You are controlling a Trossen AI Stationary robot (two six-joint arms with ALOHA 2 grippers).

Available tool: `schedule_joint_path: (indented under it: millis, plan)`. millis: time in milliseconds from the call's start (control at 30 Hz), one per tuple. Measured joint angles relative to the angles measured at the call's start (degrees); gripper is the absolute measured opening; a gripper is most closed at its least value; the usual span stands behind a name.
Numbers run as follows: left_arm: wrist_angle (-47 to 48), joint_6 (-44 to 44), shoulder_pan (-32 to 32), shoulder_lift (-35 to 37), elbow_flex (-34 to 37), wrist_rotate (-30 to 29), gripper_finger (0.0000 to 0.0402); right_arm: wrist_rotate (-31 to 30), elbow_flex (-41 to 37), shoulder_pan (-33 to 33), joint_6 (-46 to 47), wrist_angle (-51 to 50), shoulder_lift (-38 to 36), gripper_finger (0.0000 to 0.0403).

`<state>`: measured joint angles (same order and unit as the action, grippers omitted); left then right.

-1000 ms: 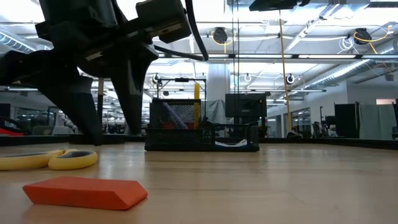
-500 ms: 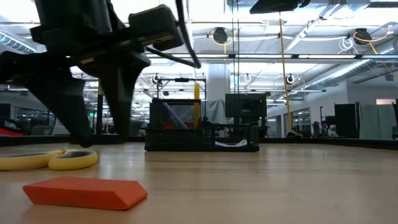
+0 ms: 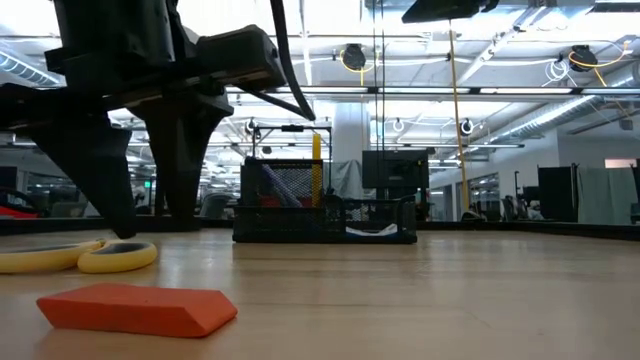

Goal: Pick and place office supplies into organizer
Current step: Put the yellow scissors into the desk organizer

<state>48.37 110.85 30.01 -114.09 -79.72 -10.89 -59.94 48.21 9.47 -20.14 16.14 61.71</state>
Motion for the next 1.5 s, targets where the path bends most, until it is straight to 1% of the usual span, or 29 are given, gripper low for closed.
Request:
schedule_joint_path:
  millis: [133, 300, 500, 567, 667, 867, 900, 1133, 1333, 1400, 1500]
  plan:
    - [-0.1, -0.01, -0.36, -1.3, -0.02, 0.86, 0.0184, 0.02, -0.63, 0.0, 0.56, -0.14, 0.02, 0.0171]
    - [-1.05, -0.95, -0.95, -3.6, -0.34, 3.58, 0.0184, 0.1, -2.06, 0.0, 5.06, -0.16, 0.02, 0.0171]
    - [-1.39, -1.89, -1.53, -4.41, -0.28, 4.87, 0.0184, 0.17, -2.23, 0.0, 4.5, -0.14, 0.02, 0.0171]
    - [-1.4, -2.62, -1.58, -4.44, -0.26, 5.37, 0.0178, 0.2, -2.23, 0.0, 4.5, -0.16, 0.02, 0.0171]
    - [-1.06, -3.47, -1.72, -4.49, -0.17, 6.34, 0.0143, 0.2, -2.23, 0.0, 4.5, -0.13, 0.02, 0.0171]
    - [-0.63, -5.63, -1.42, -4.58, -0.07, 6.06, 0.0028, 0.2, -2.23, 0.0, 4.5, -0.13, 0.02, 0.0171]
    - [-0.77, -5.99, -1.37, -4.58, -0.06, 5.94, 0.0018, 0.2, -2.23, 0.0, 4.48, -0.13, 0.02, 0.0171]
    - [-0.83, -8.96, -1.14, -4.69, -0.58, 4.81, 0.0014, 0.2, -2.23, 0.0, 4.49, -0.13, 0.02, 0.0171]
    - [3.56, -12.23, -0.37, -5.33, -4.78, 1.28, 0.0013, 0.2, -2.23, -0.01, 4.25, -0.13, 0.02, 0.0171]
    - [4.84, -12.91, 0.02, -5.41, -6.81, -1.25, 0.0013, 0.17, -2.23, 0.0, 1.79, -0.13, 0.02, 0.0171]
    - [7.73, -13.34, 0.58, -5.06, -9.84, -4.87, 0.0013, 0.22, -2.23, 0.0, -6.16, -0.08, 0.02, 0.0171]
